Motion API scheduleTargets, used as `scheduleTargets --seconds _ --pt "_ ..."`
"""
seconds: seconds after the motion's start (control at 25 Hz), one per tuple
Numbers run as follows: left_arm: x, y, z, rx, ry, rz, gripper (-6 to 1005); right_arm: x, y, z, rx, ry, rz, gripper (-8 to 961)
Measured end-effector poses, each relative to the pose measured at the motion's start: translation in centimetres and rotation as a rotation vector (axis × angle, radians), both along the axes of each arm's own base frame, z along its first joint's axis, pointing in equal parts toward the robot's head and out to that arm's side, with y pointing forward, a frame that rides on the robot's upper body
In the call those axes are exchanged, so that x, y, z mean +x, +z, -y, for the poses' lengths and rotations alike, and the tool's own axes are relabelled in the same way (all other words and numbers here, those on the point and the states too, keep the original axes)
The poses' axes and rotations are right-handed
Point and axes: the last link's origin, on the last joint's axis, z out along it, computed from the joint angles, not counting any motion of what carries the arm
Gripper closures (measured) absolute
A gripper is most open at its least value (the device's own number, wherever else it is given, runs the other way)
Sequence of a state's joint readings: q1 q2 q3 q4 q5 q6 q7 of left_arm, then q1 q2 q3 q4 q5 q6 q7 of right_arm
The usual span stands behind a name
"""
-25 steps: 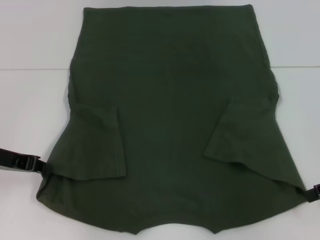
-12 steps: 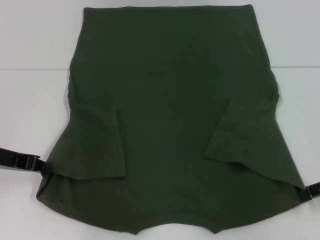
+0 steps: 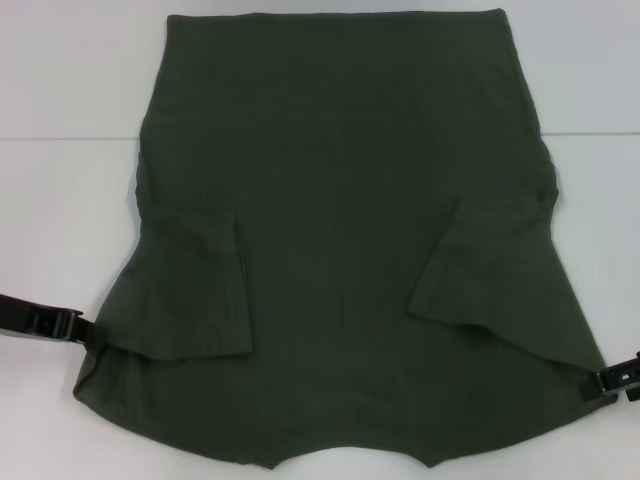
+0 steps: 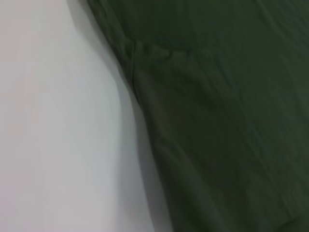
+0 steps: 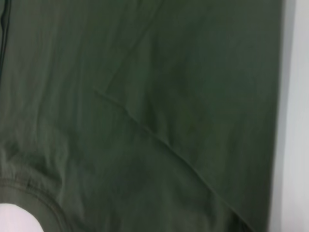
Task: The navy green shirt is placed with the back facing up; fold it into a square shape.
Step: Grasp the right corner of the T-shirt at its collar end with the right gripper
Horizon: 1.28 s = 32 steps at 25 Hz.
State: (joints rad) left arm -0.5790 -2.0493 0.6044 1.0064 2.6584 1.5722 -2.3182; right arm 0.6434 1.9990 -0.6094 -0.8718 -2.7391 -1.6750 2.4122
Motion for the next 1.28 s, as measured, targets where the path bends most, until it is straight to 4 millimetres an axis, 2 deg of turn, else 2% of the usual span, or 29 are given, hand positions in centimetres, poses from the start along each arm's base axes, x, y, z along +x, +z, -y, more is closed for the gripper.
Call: scheduleTargets --seconds 0.8,1.28 --pt "0.3 -0.1 -0.2 -0.003 -0.011 -0.003 984 0.0 -0.8 -0.1 -0.017 0.014 0.019 73" --pt "0.3 -0.1 -0.3 -0.003 -0.014 -0.005 984 -1.0 -1.8 -0.6 -0.038 0.033 0.003 73"
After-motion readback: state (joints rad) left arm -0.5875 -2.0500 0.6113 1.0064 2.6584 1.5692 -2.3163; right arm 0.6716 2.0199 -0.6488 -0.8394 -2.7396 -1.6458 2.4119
